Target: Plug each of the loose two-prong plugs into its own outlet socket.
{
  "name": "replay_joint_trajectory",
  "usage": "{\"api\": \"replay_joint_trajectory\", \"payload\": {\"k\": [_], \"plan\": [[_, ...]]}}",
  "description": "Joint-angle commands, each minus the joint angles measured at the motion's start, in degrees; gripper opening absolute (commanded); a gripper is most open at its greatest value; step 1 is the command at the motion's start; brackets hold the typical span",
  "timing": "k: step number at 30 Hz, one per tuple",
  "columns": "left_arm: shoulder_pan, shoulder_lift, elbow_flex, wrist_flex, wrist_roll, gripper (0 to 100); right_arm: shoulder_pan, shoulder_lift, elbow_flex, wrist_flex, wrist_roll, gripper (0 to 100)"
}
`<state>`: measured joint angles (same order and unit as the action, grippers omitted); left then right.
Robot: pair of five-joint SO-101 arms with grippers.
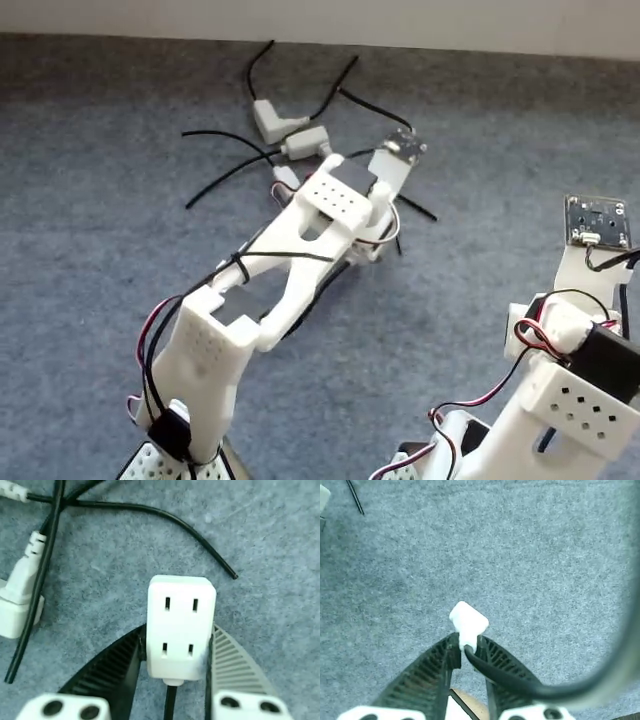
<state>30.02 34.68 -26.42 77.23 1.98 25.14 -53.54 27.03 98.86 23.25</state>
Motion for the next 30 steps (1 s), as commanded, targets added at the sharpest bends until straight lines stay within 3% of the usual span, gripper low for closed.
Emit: {"api": "replay_joint_trajectory", "payload": {"k": [1, 14, 23, 27, 30], "plan": [[-0.7, -4.4, -1.9, 0.8, 0.5, 18, 0.0, -0.8, -0.3, 2.0, -1.1, 1.2], [-0.8, 1.6, -1.8, 1.4, 25.1, 18, 0.2, -0.8, -0.3, 2.1, -1.1, 1.2], [-1.6, 1.4, -1.8, 1.6, 25.6, 18, 0.4, -0.8, -0.3, 2.1, -1.1, 1.2], [-0.8, 1.4, -1.5, 2.0, 22.8, 29, 0.4, -0.8, -0.3, 2.1, -1.1, 1.2], [-0.2, 1.2, -2.0, 3.8, 20.8, 31, 0.2, -0.8, -0.3, 2.1, -1.1, 1.2]]}}
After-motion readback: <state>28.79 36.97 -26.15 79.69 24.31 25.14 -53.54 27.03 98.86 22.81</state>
